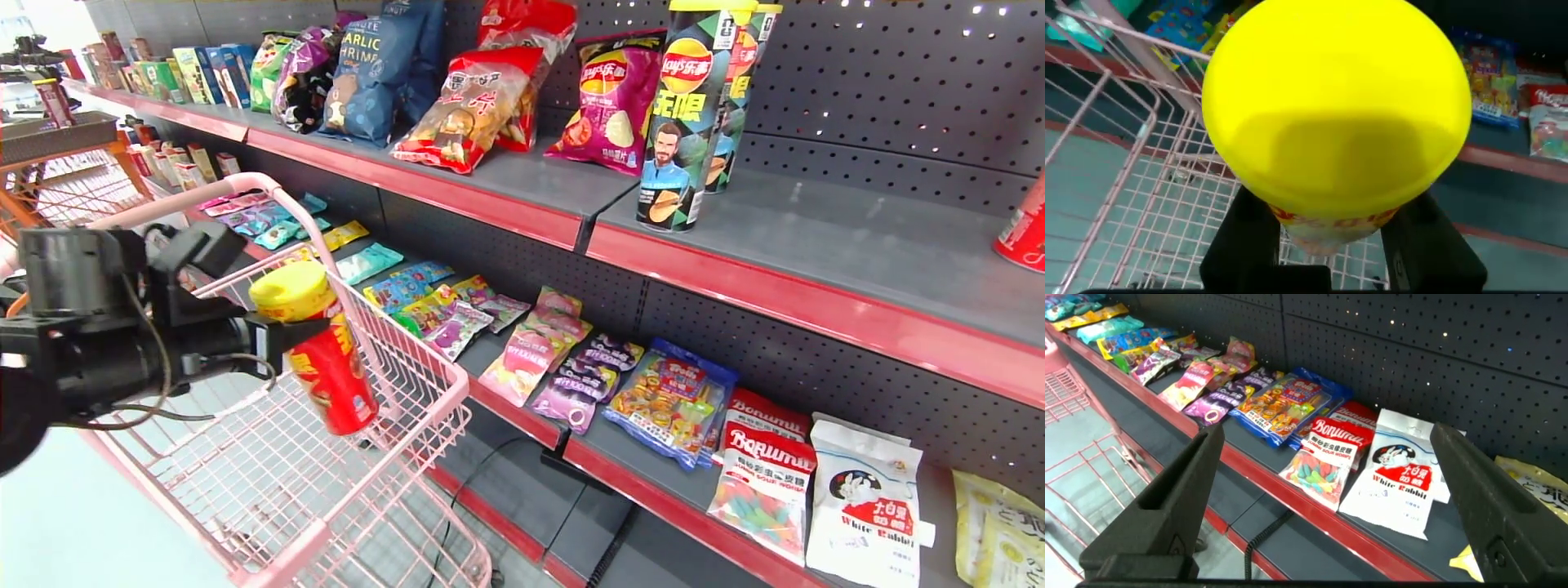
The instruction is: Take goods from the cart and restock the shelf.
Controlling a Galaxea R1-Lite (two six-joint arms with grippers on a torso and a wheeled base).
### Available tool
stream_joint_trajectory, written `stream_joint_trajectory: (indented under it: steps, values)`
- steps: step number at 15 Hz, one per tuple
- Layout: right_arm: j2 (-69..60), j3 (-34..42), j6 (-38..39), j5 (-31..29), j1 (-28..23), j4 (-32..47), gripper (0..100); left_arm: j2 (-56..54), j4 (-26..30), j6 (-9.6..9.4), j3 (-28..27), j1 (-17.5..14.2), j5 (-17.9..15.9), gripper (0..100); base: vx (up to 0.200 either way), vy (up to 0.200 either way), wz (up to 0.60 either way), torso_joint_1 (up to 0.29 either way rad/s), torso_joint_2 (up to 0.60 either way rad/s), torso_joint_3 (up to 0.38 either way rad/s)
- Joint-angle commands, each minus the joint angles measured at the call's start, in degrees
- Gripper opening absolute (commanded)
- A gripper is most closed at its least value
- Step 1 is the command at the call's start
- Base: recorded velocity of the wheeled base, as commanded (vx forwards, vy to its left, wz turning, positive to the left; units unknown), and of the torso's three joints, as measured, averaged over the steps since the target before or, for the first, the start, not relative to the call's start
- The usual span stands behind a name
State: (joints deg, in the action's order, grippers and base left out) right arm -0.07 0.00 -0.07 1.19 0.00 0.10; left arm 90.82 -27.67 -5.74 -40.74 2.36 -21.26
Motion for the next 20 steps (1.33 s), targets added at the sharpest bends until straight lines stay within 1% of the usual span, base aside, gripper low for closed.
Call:
stream_joint_trajectory:
  steps: [1, 3, 4, 5, 6, 7, 8, 9, 10, 11, 12, 13, 14, 15, 16, 17, 20]
  values:
    - [0.1, 0.0, 0.0, 0.0, 0.0, 0.0, 100, -27.0, 16.9, 2.05, -2.3, -2.0, -0.6, 0, 0.0, 0.0, 0.0, 0.0, 0.0, 0.0]
    - [0.1, 0.0, 0.2, 0.0, 0.0, 0.0, 100, -36.9, 20.9, 2.14, 0.6, -2.0, -2.4, 0, 0.0, 0.0, 0.0, 0.0, 0.0, 0.0]
    - [0.1, 0.0, 0.2, 0.0, 0.0, 0.0, 100, -46.3, 24.2, 2.14, 3.9, -2.0, -3.5, 0, 0.0, 0.0, 0.0, 0.0, 0.0, 0.0]
    - [0.1, 0.0, 0.0, 0.0, 0.0, 0.0, 100, -50.0, 25.7, 2.14, 5.2, -2.0, -3.5, 0, 0.0, 0.0, 0.0, 0.0, 0.0, 0.0]
    - [0.1, 0.0, 0.0, 0.0, 0.0, 0.0, 100, -55.6, 28.6, 2.05, 7.0, -1.9, -3.4, 0, 0.0, 0.0, 0.0, 0.0, 0.0, 0.0]
    - [0.1, 0.0, 0.1, 0.0, 0.0, 0.0, 100, -60.2, 31.5, 1.96, 7.4, -2.1, -2.3, 0, 0.0, 0.0, 0.0, 0.027, -0.09, -0.071]
    - [0.1, 0.0, 0.2, 0.0, 0.0, 0.0, 100, -62.1, 32.2, 1.7, 7.4, -2.6, 0.9, 0, 0.0, 0.0, 0.0, 0.085, -0.29, -0.188]
    - [0.1, 0.0, 0.2, 0.0, 0.0, 0.0, 100, -63.2, 32.2, 1.52, 7.5, -3.8, 7.3, 0, 0.0, 0.0, 0.0, 0.124, -0.37, -0.251]
    - [0.1, 0.0, 0.2, 0.0, 0.0, 0.0, 100, -64.4, 32.2, 1.52, 7.9, -4.1, 18.1, 0, 0.0, 0.0, 0.0, 0.144, -0.44, -0.295]
    - [0.1, 0.0, 0.1, 0.0, 0.0, 0.0, 100, -64.5, 32.2, 1.52, 7.9, -4.1, 18.9, 0, 0.0, 0.0, 0.0, 0.159, -0.49, -0.325]
    - [0.1, 0.0, 0.2, 0.0, 0.0, 0.0, 100, -65.4, 32.2, 1.52, 7.8, -4.1, 24.2, 0, 0.0, 0.0, 0.0, 0.178, -0.5, -0.325]
    - [0.1, 0.0, 0.2, 0.0, 0.0, 0.0, 100, -65.9, 32.3, 1.52, 7.8, -4.1, 25.0, 0, 0.0, 0.0, 0.0, 0.203, -0.53, -0.339]
    - [0.1, 0.0, 0.2, 0.0, 0.0, 0.0, 100, -67.0, 32.4, 1.52, 8.0, -4.1, 25.0, 0, 0.0, 0.0, 0.0, 0.203, -0.54, -0.349]
    - [0.1, 0.0, 0.2, 0.0, 0.0, 0.0, 100, -67.6, 32.7, 0.91, 8.8, -4.1, 25.0, 0, 0.0, 0.0, 0.0, 0.207, -0.54, -0.349]
    - [0.1, 0.0, 0.2, 0.0, 0.0, 0.0, 100, -68.4, 32.8, -0.15, 9.2, -4.1, 25.0, 0, 0.0, 0.0, 0.0, 0.212, -0.56, -0.354]
    - [0.1, 0.0, 0.2, 0.0, 0.0, 0.0, 100, -69.0, 33.0, -0.67, 9.5, -4.1, 24.8, 0, 0.0, 0.0, 0.0, 0.217, -0.56, -0.354]
    - [0.1, 0.0, 0.1, 0.1, 0.0, 0.0, 100, -70.0, 33.3, -0.85, 9.5, -3.8, 24.3, 0, 0.0, 0.0, 0.0, 0.245, -0.6, -0.367]
